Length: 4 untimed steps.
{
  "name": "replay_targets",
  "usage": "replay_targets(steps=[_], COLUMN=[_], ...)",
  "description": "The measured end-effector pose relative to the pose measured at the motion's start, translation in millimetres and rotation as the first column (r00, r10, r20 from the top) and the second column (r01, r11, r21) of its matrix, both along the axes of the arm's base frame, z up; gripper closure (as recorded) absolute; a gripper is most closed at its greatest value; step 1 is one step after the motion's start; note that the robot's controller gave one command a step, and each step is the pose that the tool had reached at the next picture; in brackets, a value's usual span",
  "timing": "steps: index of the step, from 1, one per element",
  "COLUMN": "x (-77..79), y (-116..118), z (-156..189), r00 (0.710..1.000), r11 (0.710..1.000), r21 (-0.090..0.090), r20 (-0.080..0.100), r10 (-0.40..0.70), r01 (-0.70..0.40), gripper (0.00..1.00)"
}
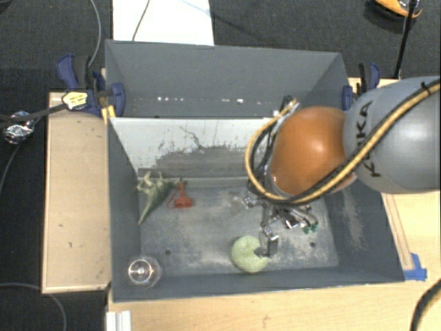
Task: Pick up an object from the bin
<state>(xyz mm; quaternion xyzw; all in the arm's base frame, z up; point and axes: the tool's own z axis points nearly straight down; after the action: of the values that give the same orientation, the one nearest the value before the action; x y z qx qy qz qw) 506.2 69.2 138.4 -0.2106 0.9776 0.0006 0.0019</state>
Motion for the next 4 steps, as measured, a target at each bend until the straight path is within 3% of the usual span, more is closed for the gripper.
replay_targets(steps=[1,2,4], x=[-13.3,-21.5,-21.4], y=[-12.2,-11.7,-11.7], z=[-37.2,-64.3,-64.3], r00=[0.995,0.975,0.976], r11=[0.995,0.975,0.976], r21=[0.001,0.0,0.0], r20=[0.004,0.01,0.01], r10=[-0.104,0.223,0.218], r01=[0.104,-0.223,-0.218], gripper=[0.0,1.0,1.0])
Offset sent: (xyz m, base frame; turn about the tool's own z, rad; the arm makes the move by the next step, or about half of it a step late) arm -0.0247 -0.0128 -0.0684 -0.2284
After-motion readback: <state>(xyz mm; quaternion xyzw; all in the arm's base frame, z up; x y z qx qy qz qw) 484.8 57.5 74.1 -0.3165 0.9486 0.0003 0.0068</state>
